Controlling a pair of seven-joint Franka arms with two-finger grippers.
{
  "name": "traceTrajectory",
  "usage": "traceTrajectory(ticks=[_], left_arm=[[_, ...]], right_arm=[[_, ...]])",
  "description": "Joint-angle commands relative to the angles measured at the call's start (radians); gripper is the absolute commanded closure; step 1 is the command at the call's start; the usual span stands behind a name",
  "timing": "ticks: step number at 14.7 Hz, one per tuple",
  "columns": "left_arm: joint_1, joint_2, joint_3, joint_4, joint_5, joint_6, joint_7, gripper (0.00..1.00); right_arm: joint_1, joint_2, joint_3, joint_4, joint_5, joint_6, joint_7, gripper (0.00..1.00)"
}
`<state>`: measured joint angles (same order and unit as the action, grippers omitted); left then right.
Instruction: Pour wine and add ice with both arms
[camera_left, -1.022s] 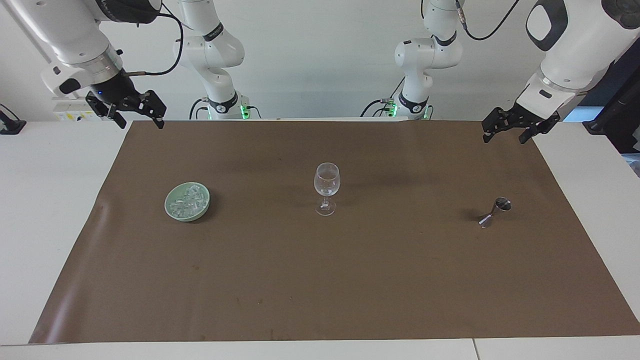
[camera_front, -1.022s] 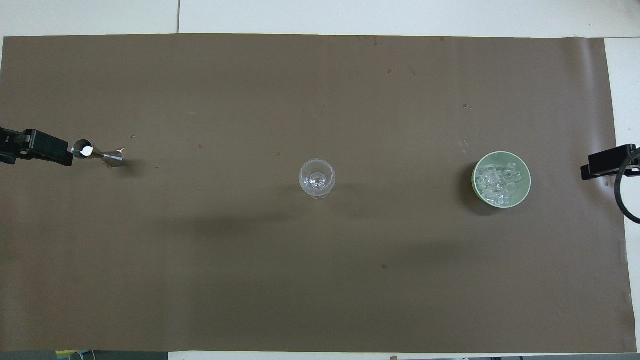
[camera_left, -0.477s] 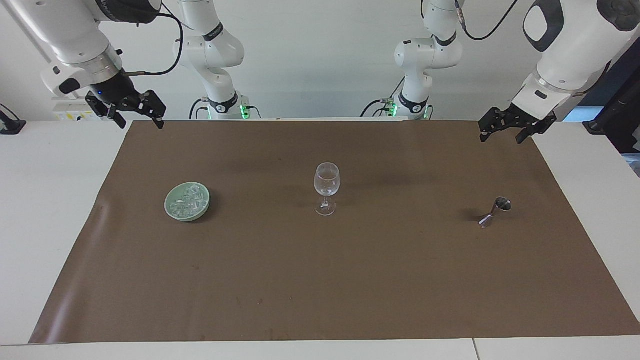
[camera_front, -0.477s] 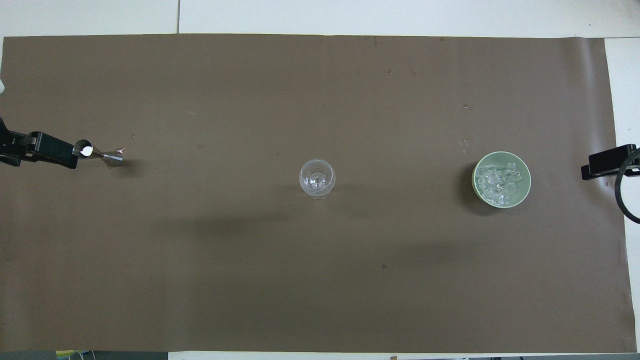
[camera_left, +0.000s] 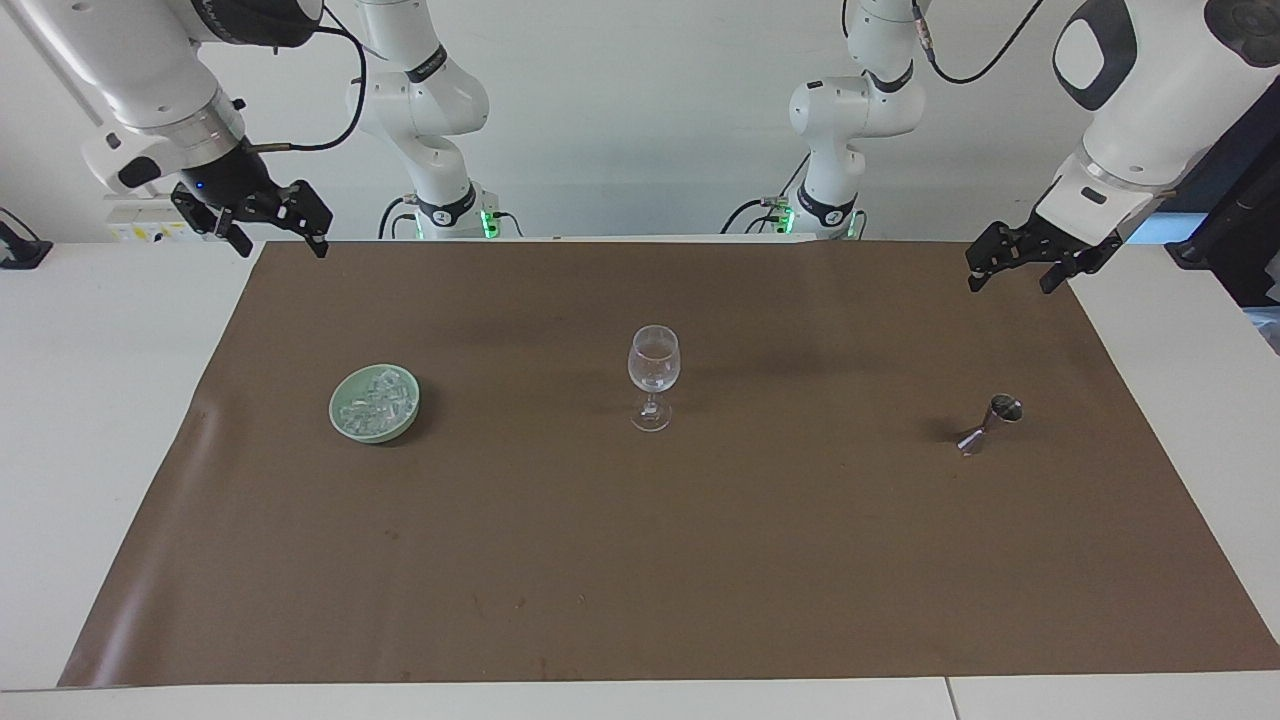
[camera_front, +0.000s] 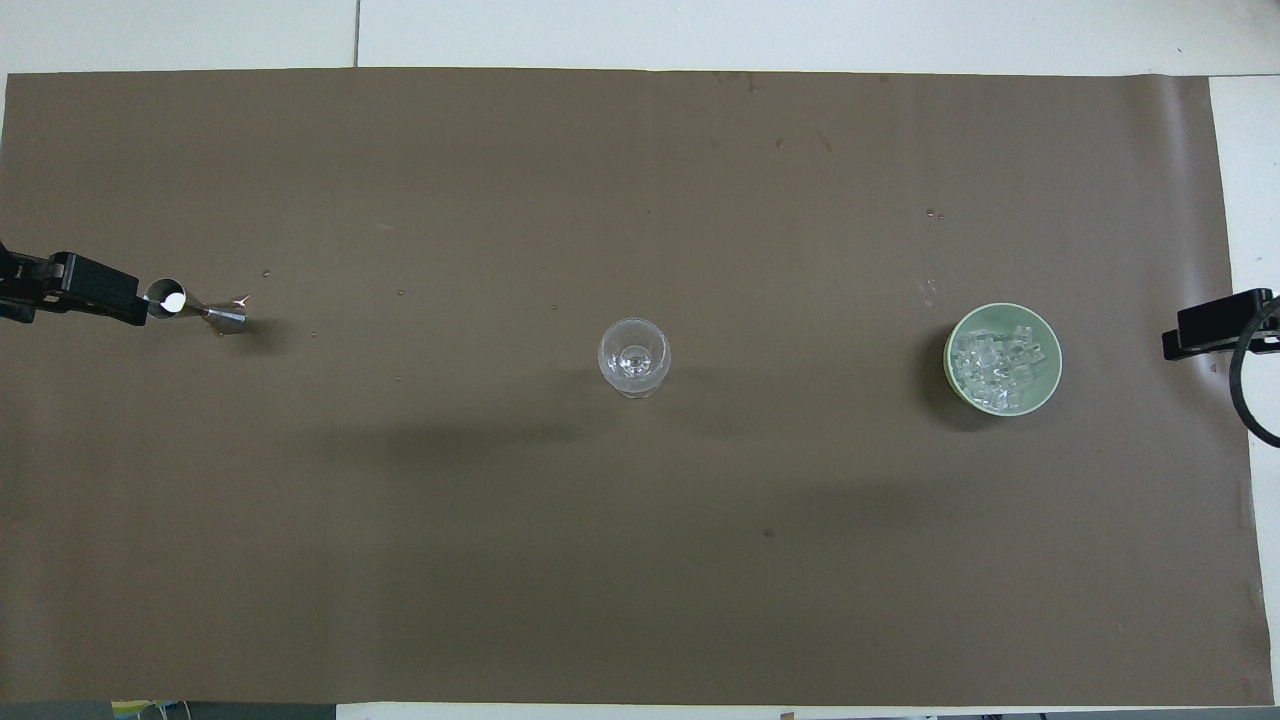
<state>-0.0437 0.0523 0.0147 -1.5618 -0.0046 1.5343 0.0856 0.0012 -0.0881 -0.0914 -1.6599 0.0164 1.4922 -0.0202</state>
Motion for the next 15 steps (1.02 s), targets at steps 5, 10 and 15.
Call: traceTrajectory(ticks=[5,10,15], left_arm=[[0.033,0.294,0.01,0.302,0.009,-0.013,-0.001,0.0],[0.057,0.371,0.128,0.347,-0.145,-0.059,-0.154,0.0],[0.065,0.422,0.214,0.325,-0.25,-0.057,-0.49,0.0]], right_arm=[[-0.015,-0.013,0.007,-0.012,0.008,-0.006,-0.023,0.0],[-0.015,-0.015,0.007,-0.012,0.008,-0.006,-0.023,0.0],[-0.015,-0.013,0.007,-0.012,0.008,-0.006,-0.023,0.0]])
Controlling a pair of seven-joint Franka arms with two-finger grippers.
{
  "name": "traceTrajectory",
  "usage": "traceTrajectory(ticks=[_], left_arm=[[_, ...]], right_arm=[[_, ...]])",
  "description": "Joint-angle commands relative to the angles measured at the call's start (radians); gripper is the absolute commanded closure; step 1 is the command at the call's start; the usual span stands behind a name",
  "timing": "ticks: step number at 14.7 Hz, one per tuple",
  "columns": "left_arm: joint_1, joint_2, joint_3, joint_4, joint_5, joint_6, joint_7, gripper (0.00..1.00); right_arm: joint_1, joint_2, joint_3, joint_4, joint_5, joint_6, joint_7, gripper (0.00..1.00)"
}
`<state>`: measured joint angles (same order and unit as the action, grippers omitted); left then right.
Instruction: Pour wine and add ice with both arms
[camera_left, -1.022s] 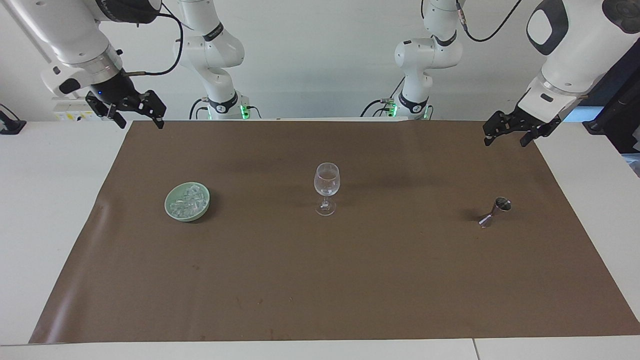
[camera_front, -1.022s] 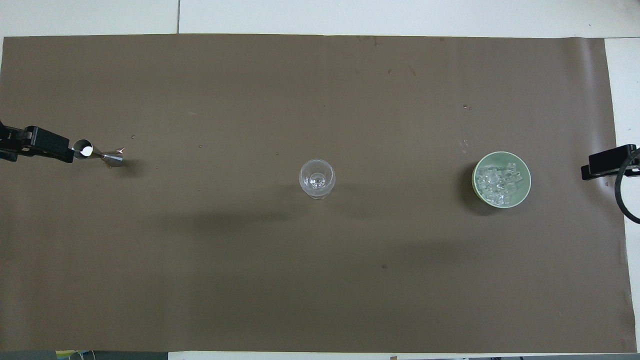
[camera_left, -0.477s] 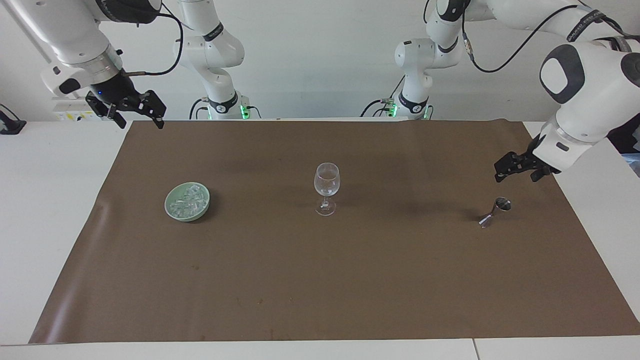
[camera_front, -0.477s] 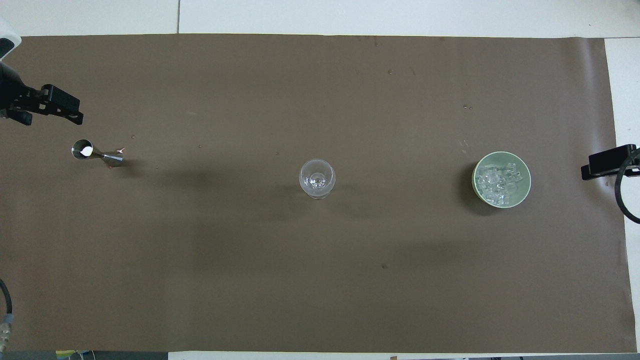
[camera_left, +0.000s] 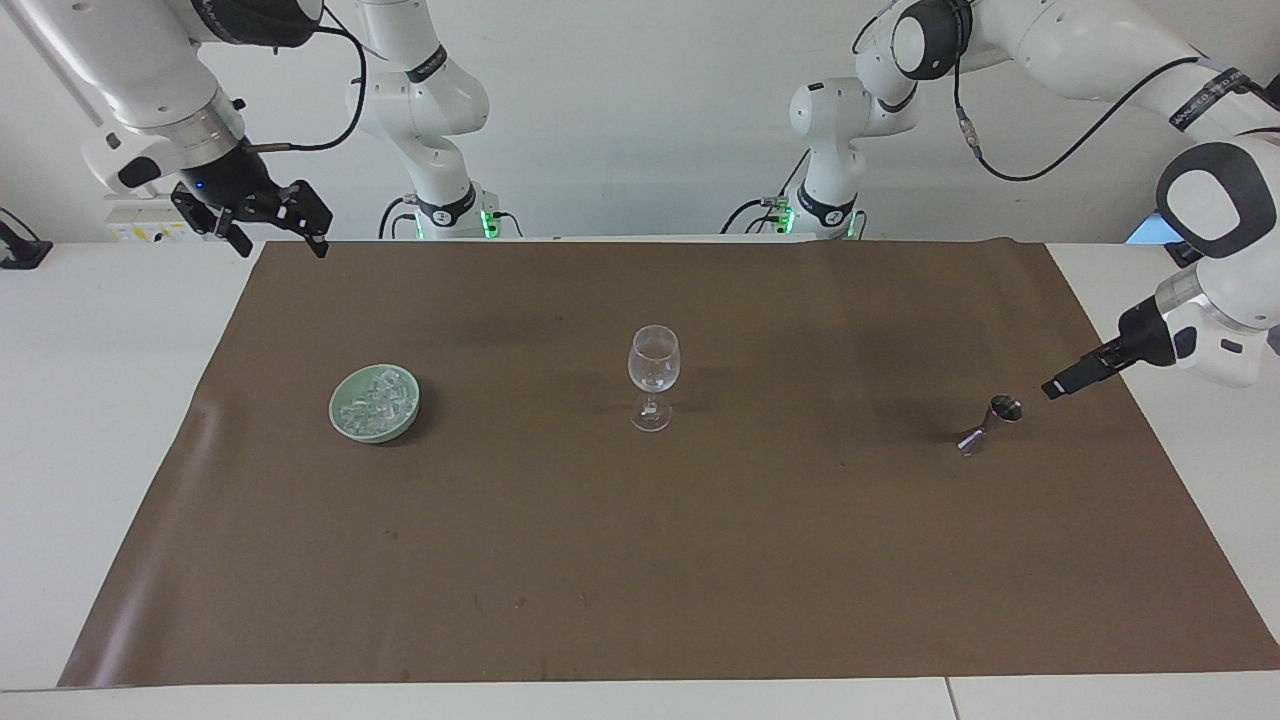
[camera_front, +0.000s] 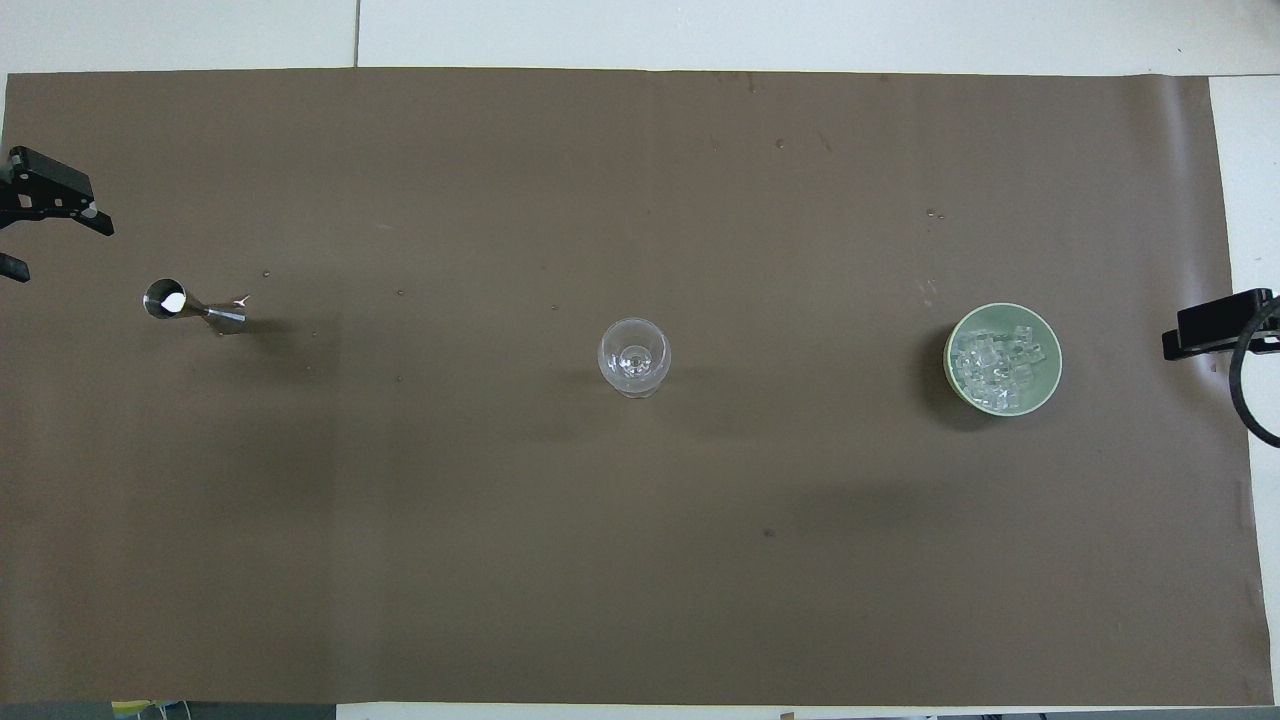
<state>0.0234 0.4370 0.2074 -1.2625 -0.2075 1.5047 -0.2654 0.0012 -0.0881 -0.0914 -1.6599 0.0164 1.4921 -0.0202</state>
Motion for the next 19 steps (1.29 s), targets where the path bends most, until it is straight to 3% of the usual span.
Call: traceTrajectory(ticks=[1,4,8,13,17,19], left_arm=[[0.007,0.057,0.033,0.026,-0.094,-0.029,-0.202,0.0],[0.03,0.123,0.104,0.034,-0.209,-0.035,-0.299,0.0],[0.046,0.189,0.223,0.022,-0.449,-0.021,-0.458,0.0],[0.058,0.128,0.225,-0.162,-0.49,0.023,-0.534,0.0],[0.044,0.123,0.227,-0.182,-0.469,0.035,-0.535,0.0],[0.05,0.095,0.227,-0.253,-0.487,0.07,-0.575,0.0]], right_arm=[[-0.015,-0.015,0.007,-0.012,0.008,-0.006,-0.023,0.0],[-0.015,-0.013,0.007,-0.012,0.008,-0.006,-0.023,0.0],[-0.015,-0.013,0.007,-0.012,0.008,-0.006,-0.023,0.0],[-0.015,-0.015,0.007,-0.012,0.008,-0.007,-0.023,0.0],[-0.015,-0.015,0.007,-0.012,0.008,-0.006,-0.023,0.0],[-0.015,-0.015,0.007,-0.012,0.008,-0.006,-0.023,0.0]])
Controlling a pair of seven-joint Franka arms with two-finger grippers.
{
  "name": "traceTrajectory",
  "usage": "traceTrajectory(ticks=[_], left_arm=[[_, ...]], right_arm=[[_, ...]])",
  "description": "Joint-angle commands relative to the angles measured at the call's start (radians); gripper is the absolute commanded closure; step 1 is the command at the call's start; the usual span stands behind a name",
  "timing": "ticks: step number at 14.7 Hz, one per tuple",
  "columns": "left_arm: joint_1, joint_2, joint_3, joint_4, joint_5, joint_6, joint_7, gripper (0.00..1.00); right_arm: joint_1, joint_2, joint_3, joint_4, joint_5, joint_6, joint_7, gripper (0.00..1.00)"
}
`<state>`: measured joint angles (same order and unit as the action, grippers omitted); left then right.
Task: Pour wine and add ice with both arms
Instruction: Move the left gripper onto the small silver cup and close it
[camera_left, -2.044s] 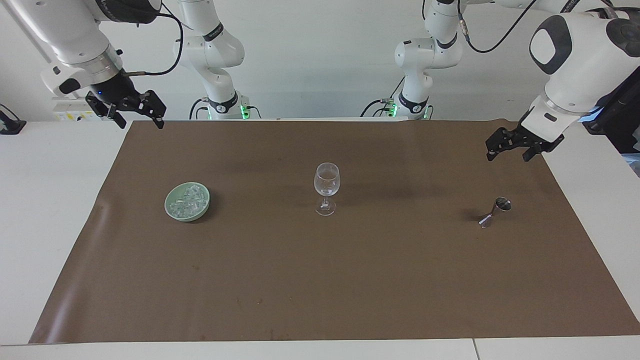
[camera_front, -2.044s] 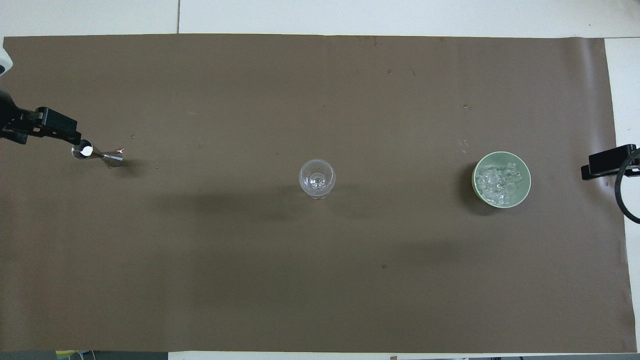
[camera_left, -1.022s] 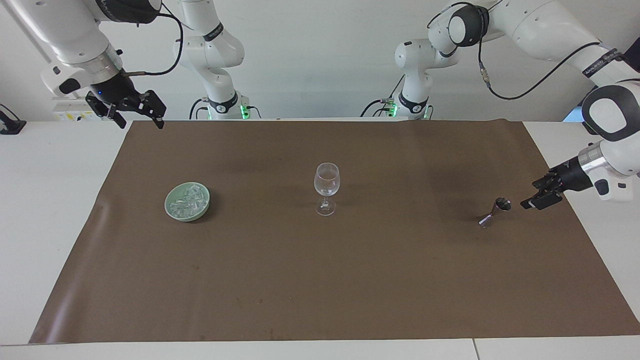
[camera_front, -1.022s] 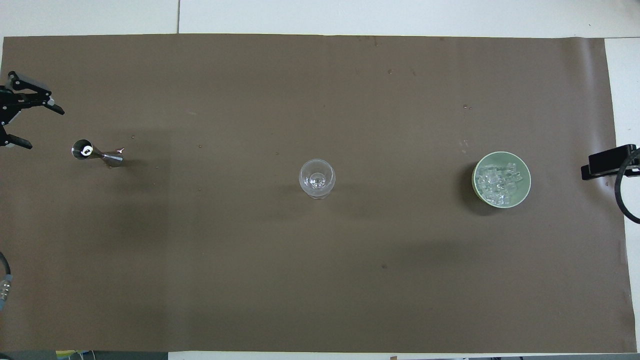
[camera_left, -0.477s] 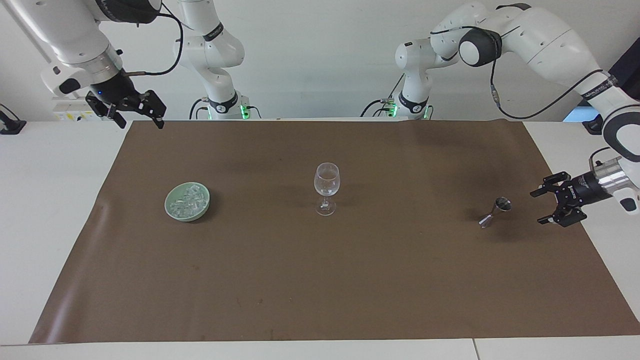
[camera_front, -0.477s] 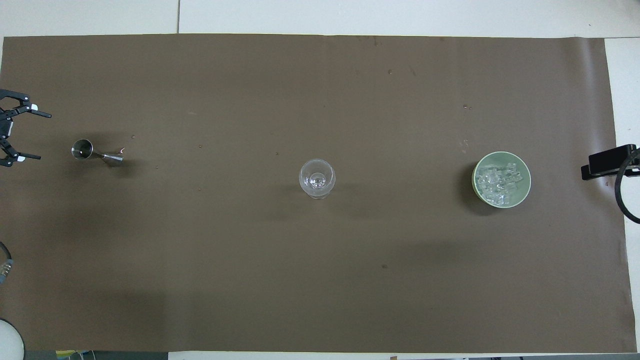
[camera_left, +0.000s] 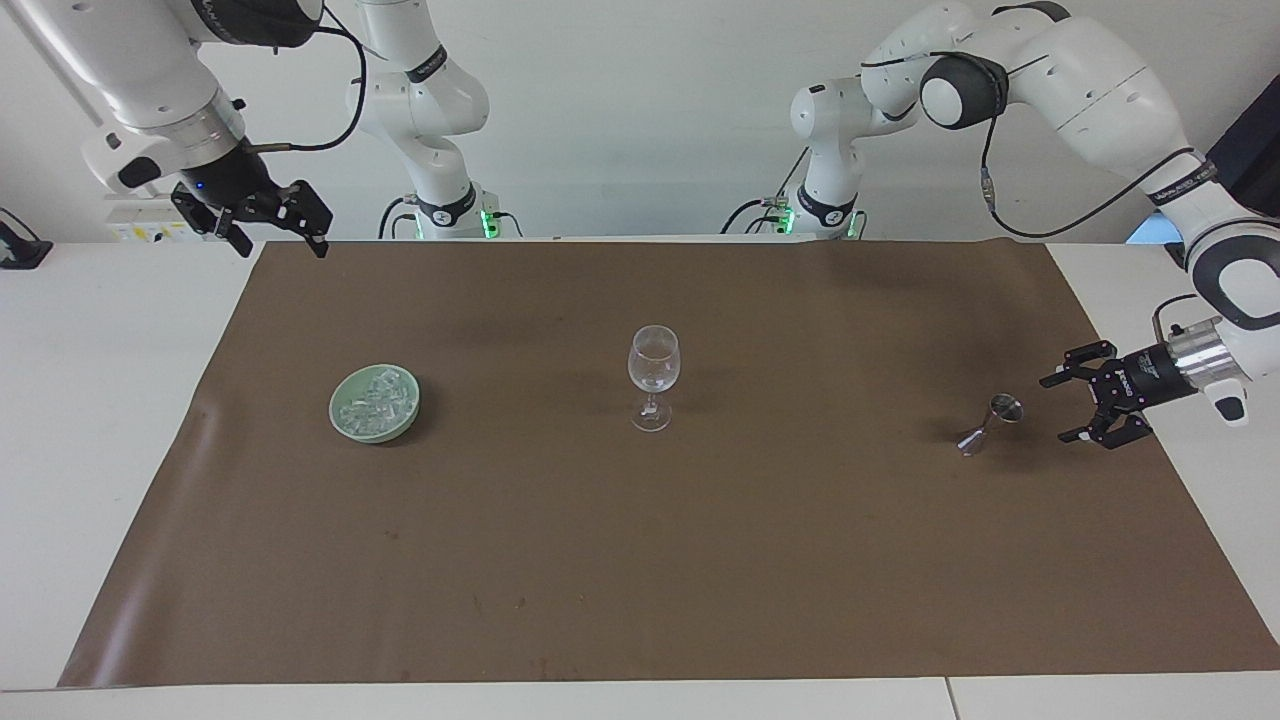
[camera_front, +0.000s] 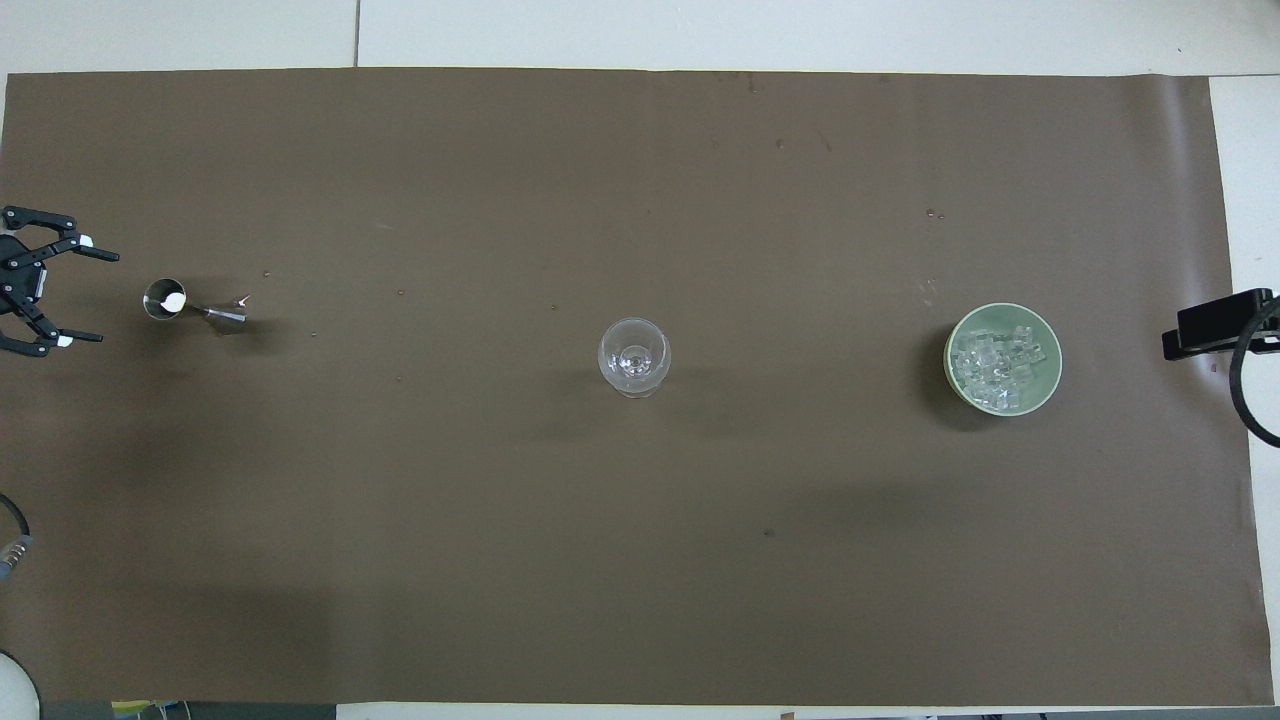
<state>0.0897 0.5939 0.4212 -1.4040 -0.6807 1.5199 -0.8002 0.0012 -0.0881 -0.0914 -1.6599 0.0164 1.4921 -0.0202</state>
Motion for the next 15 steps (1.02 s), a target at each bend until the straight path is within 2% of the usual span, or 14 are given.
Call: traceTrajectory(ticks=[1,3,6,10,15], left_arm=[[-0.01,-0.101,0.01,-0.2,-0.057,0.128,-0.068,0.0],[-0.021,-0.163,0.011,-0.375,-0.185,0.251,-0.073,0.0],[-0.016,-0.166,0.01,-0.433,-0.298,0.272,-0.076,0.0],[-0.024,-0.207,0.004,-0.533,-0.31,0.286,-0.057,0.0],[-0.031,-0.256,0.001,-0.668,-0.468,0.382,-0.016,0.0]], right_arm=[[-0.015,-0.015,0.007,-0.012,0.008,-0.006,-0.023,0.0],[-0.015,-0.015,0.007,-0.012,0.008,-0.006,-0.023,0.0],[-0.015,-0.015,0.007,-0.012,0.008,-0.006,-0.023,0.0],[-0.015,-0.015,0.007,-0.012,0.008,-0.006,-0.023,0.0],[-0.015,-0.015,0.007,-0.012,0.008,-0.006,-0.023,0.0]])
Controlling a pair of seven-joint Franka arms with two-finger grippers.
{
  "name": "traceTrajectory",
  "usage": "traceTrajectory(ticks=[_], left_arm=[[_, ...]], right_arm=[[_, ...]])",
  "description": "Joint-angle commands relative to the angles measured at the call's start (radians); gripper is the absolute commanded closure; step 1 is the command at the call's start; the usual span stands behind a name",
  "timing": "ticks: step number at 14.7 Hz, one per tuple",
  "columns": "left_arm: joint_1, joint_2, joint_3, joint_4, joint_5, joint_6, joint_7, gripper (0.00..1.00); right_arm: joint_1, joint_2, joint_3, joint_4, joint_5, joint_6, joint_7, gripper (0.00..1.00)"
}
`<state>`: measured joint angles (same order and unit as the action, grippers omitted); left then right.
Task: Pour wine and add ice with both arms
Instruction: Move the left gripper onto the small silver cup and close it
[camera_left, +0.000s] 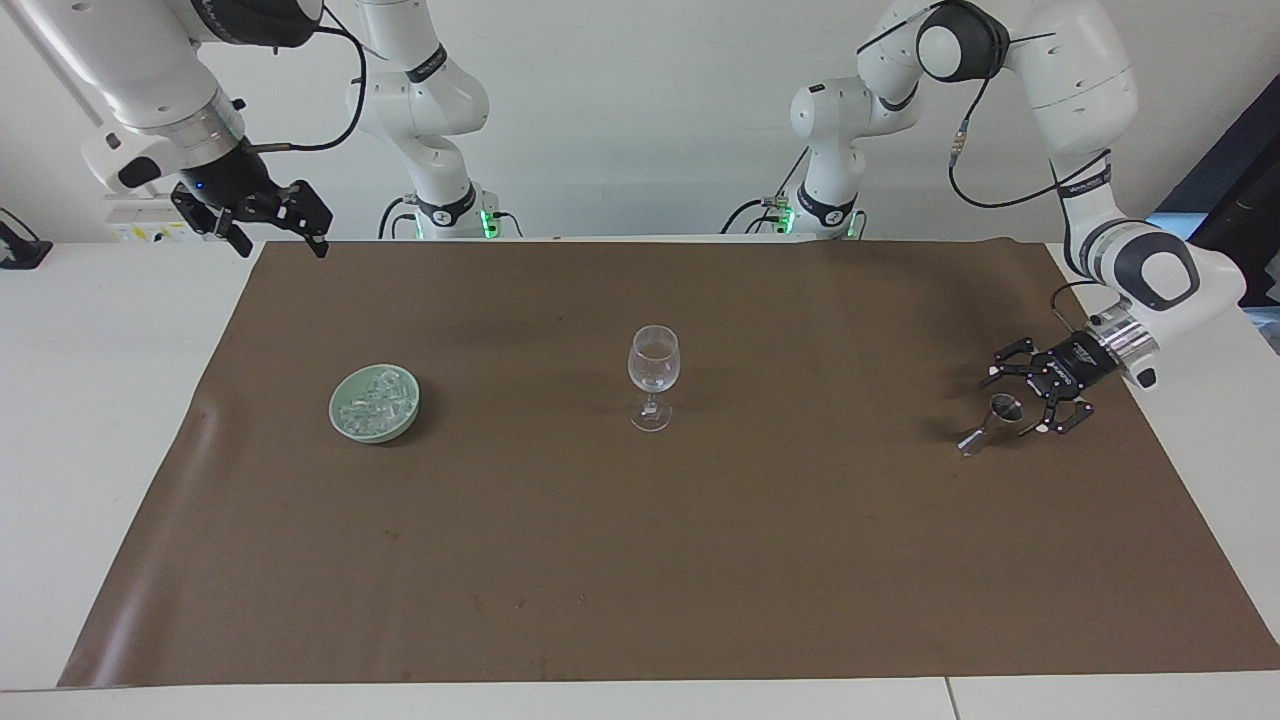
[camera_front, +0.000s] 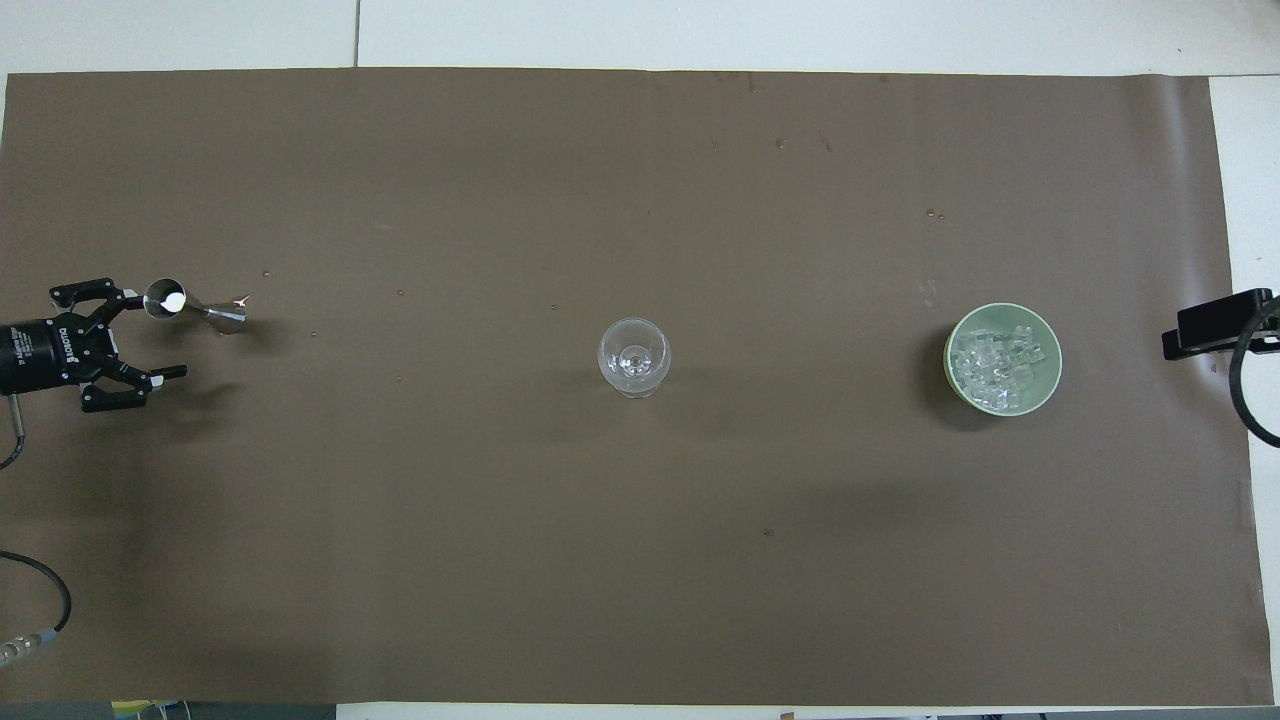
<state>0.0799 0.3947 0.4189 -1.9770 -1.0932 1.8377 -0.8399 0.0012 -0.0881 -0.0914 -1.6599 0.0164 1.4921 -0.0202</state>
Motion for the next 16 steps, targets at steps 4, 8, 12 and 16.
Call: traceTrajectory(ticks=[4,8,12,16], left_arm=[[-0.061,-0.077,0.003,-0.178,-0.189,0.143,0.104,0.0],[-0.072,-0.089,0.001,-0.187,-0.237,0.141,0.111,0.0],[-0.071,-0.091,0.001,-0.195,-0.278,0.144,0.122,0.0],[-0.088,-0.083,0.001,-0.19,-0.309,0.176,0.131,0.0]], right_arm=[[-0.015,-0.015,0.007,-0.012,0.008,-0.006,-0.023,0.0],[-0.015,-0.015,0.007,-0.012,0.008,-0.006,-0.023,0.0],[-0.015,-0.015,0.007,-0.012,0.008,-0.006,-0.023,0.0],[-0.015,-0.015,0.007,-0.012,0.008,-0.006,-0.023,0.0]])
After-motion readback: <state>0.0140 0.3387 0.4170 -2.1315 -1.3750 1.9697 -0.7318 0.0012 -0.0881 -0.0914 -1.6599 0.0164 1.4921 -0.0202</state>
